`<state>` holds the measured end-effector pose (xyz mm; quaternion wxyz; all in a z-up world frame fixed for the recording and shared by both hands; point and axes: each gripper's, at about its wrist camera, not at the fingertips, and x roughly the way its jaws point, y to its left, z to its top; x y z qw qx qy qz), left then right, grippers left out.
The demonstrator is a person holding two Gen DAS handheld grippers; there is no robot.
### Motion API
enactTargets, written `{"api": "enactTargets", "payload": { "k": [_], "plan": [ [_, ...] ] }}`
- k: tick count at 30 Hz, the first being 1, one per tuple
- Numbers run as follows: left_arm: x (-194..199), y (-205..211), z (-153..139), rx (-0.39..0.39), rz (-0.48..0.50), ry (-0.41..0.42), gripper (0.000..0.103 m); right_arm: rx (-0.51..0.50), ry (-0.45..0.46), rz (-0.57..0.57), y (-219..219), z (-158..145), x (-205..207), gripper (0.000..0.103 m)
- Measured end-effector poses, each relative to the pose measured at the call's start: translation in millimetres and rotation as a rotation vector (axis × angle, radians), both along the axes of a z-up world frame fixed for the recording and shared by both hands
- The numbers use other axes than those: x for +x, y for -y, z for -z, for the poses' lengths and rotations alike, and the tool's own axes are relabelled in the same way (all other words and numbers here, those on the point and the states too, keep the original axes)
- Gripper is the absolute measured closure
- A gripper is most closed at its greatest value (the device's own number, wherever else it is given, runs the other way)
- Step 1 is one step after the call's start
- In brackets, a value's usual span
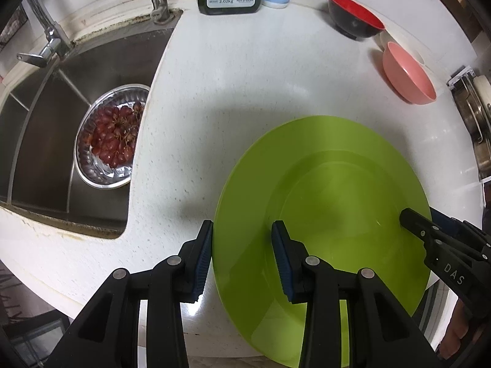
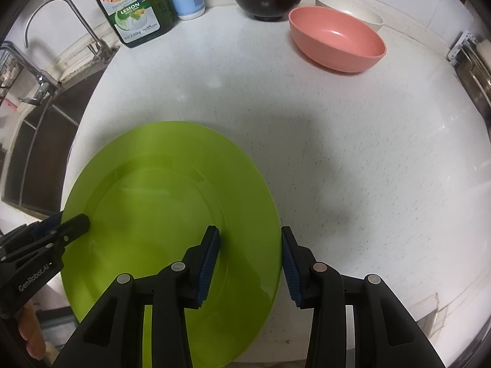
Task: Organize plates and bowls
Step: 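Lift the green plate with both tools and carry it toward the blue-and-white plates, then lower the green plate onto the blue-and-white plates and open both tools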
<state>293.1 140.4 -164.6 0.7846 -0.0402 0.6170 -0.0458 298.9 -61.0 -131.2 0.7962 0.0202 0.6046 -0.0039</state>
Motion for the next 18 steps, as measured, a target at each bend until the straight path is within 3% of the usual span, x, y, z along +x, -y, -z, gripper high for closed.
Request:
{"api": "enactTargets", "payload": {
  "k": [18],
  "plan": [
    [-0.3, -4.1, 17.6, -0.034, -0.018, -0.056, 0.065, -0.043, -0.019, -0.042, -10.7, 9.7, 5.9, 0.06]
  ]
}}
